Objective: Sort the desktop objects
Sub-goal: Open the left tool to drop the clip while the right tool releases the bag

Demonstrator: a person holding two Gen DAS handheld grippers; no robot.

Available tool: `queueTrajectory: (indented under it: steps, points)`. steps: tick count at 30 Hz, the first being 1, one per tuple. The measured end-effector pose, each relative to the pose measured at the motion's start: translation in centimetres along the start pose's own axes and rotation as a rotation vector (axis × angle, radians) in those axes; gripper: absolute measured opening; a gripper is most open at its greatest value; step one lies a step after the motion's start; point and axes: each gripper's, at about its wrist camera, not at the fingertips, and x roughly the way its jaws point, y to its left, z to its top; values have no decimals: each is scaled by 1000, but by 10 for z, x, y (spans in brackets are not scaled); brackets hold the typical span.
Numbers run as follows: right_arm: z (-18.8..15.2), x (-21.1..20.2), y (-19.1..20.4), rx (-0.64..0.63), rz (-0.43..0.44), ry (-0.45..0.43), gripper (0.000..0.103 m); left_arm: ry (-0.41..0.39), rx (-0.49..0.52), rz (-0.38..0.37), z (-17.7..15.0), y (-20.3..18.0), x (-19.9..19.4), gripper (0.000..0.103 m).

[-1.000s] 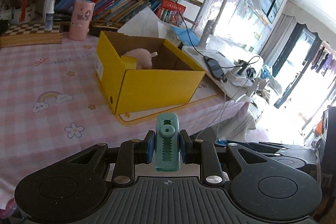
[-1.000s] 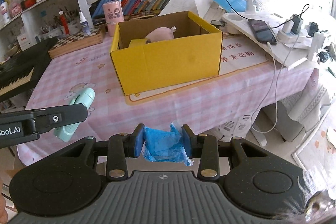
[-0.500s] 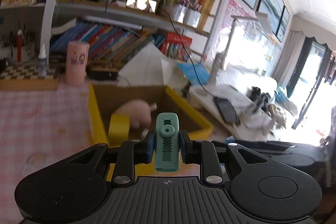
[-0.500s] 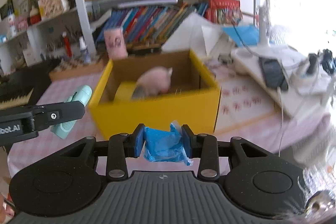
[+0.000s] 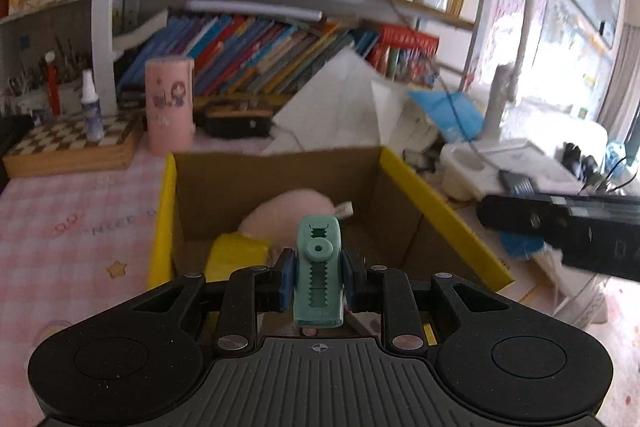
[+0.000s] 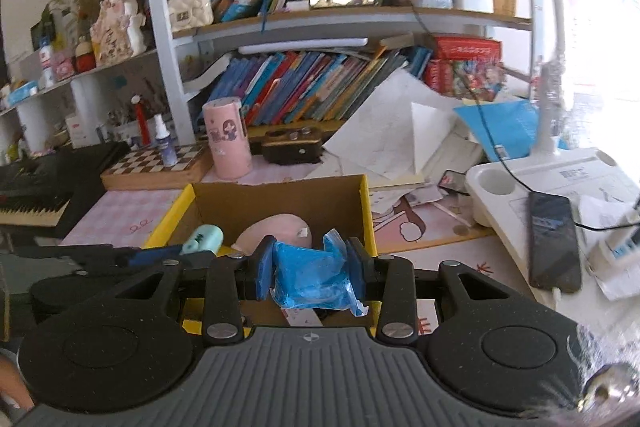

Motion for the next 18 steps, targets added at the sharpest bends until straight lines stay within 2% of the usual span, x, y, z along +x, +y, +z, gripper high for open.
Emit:
queueTrajectory:
  steps: [11, 14, 17, 18]
  points:
    - [10, 78, -11, -77, 100, 87, 34, 125, 0, 81, -8, -8, 32, 23]
    - [8, 92, -9, -109, 122, 114, 34, 134, -16, 91, -9, -8, 34, 23]
    - [4, 104, -9, -129, 128, 139, 34, 116, 13, 131, -9, -11, 34, 26]
    - [2, 108, -10, -131, 130, 151, 34, 108, 17, 136, -9, -11, 33, 30]
